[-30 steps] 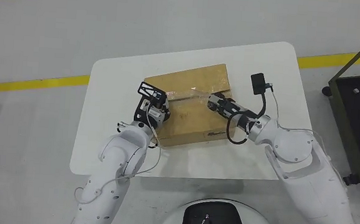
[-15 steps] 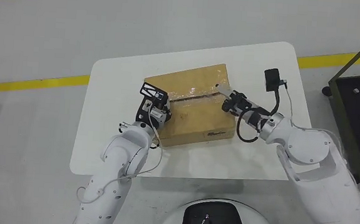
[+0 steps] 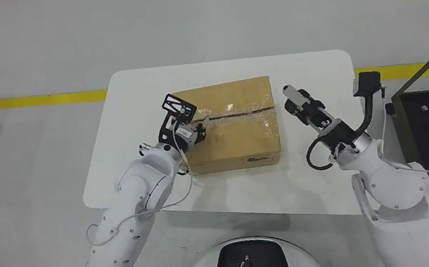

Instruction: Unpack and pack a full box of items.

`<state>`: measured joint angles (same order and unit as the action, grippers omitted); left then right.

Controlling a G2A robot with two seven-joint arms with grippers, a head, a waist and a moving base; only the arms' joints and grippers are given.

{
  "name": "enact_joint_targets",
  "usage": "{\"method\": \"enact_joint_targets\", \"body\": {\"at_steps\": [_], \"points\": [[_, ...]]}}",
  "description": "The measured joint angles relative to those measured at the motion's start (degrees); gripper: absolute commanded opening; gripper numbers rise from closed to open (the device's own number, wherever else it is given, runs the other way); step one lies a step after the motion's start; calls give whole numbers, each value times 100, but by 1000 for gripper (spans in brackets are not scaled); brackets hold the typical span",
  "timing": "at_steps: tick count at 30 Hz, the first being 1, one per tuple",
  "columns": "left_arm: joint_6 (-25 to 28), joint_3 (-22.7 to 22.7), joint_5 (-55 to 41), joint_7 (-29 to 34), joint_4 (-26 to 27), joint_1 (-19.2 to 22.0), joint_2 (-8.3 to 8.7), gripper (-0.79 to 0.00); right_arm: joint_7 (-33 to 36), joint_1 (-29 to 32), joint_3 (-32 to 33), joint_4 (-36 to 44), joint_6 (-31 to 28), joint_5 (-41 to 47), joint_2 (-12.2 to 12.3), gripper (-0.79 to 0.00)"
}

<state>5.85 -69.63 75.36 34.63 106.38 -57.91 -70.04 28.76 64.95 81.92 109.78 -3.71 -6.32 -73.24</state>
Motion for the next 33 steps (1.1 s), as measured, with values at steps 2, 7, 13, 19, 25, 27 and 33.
{"method": "enact_joint_targets", "body": {"at_steps": [2, 7, 13, 19, 25, 27, 33], "points": [[39, -110, 22, -25, 111, -75, 16, 0, -22, 30, -83, -32, -305, -189, 7, -785], [94, -557, 154, -168, 441, -396, 79, 0, -150, 19, -369, -159, -1125, -1003, 25, -785], [68, -1258, 327, -428, 685, -982, 161, 0, -337, 8, -484, -254, -1336, -1289, 19, -785], [-46, -1953, 485, -508, 826, -1588, 222, 0, -265, -16, -626, -285, -1427, -1436, 20, -785], [-205, -2356, 620, -550, 905, -1874, 246, 0, -99, -849, -1631, -760, -1262, -2643, -93, -785], [-246, -2427, 651, -565, 899, -1884, 249, 0, -290, -1295, -2182, -1133, -1181, -2998, -206, -785], [-201, -2470, 718, -568, 896, -1846, 256, 0, -1058, -2455, -3562, -2331, -901, -3683, -620, -785]]}}
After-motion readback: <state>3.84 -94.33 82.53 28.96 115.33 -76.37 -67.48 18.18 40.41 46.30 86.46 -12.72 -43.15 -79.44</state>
